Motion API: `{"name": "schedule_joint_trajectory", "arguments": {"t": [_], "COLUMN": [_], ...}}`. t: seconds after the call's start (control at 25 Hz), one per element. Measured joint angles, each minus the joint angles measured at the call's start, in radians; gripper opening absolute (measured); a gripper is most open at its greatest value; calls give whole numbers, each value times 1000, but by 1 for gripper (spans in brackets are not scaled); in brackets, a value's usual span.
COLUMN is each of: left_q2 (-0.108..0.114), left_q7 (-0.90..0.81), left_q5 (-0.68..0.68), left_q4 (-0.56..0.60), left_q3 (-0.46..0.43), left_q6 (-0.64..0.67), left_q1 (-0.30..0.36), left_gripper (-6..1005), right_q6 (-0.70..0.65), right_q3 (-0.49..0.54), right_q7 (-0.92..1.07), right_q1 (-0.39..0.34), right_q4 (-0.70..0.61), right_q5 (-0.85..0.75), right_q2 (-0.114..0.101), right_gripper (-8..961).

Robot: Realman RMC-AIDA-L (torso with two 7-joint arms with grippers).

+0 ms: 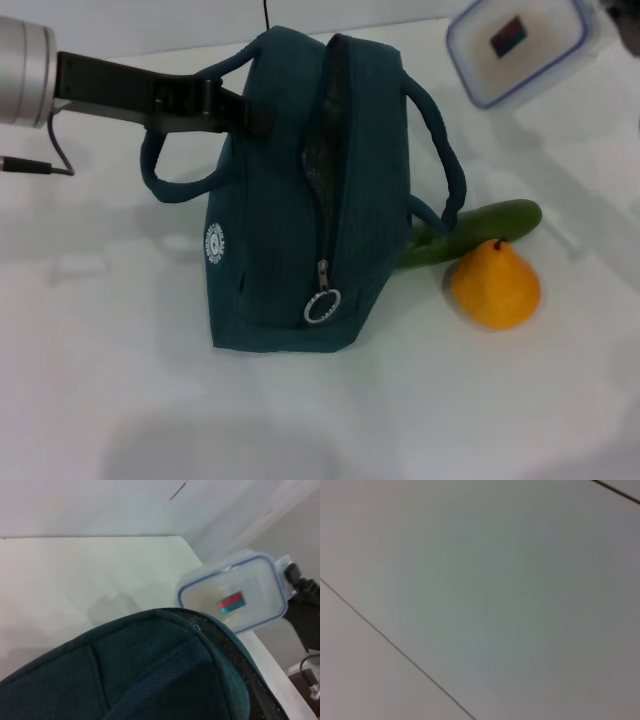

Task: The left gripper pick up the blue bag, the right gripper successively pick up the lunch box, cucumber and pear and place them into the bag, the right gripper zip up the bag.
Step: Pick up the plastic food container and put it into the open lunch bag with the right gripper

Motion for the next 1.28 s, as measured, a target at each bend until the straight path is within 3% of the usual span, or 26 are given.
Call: {"name": "schedule_joint_trajectory", "arguments": {"t": [0.52, 0.8, 1.28], "left_q2": [-9, -25, -39], "left_q7": [4, 12, 9], "left_q5": [2, 3, 3], "left_q4": [-43, -64, -68], "left_q3": [0, 10, 53], "left_q6": [-10, -11, -34], "left_q1": [-18, -28, -35], "left_gripper": [47, 47, 44], "right_q6": [-44, -92, -139], "right_q3": [-8, -12, -78], "right_q7": [-43, -83, -100], "right_q1": [72, 121, 176], "right_q4": [-29, -30, -26], "right_q5": [42, 38, 37], "right_q2": [4, 6, 9], "right_gripper": [94, 94, 94]}}
